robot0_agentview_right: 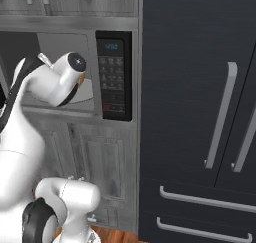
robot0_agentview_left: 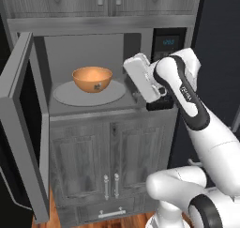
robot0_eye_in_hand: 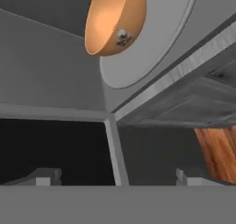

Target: The microwave is finished heating the shrimp and carrot. Take the bowl containing the food and place it on the dining counter.

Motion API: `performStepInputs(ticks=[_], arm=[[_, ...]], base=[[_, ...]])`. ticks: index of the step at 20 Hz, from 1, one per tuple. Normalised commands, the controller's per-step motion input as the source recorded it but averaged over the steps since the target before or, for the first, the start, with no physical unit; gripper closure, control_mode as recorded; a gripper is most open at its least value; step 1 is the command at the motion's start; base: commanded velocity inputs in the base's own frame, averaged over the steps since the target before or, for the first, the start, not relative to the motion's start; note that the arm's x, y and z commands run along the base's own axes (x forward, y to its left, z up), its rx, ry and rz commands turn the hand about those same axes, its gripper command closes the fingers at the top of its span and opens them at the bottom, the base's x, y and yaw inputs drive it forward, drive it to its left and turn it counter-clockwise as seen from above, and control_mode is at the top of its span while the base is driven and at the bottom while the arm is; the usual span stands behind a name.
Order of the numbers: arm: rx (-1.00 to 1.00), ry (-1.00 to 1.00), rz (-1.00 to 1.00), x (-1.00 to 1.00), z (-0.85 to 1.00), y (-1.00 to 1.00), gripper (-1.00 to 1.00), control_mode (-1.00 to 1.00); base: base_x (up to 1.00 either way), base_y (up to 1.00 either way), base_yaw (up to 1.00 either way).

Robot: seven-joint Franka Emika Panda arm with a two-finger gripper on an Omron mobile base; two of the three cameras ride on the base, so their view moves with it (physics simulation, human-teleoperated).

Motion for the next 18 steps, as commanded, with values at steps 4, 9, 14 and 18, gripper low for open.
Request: performStepInputs(ticks=[4, 9, 14, 18], arm=[[-0.03, 0.00, -0.53, 0.29, -0.17, 0.86, -1.00, -1.00], [0.00, 0.01, -0.23, 0.29, 0.00, 0.26, -1.00, -1.00], [0.00, 0.02, -0.06, 0.89, -0.04, -0.32, -1.00, -1.00], [0.00, 0.08, 0.00, 0.33, 0.00, -0.12, -1.00, -1.00]], base=[[0.00, 0.00, 0.00], [0.00, 0.00, 0.00], [0.00, 0.00, 0.00], [0.00, 0.00, 0.00]])
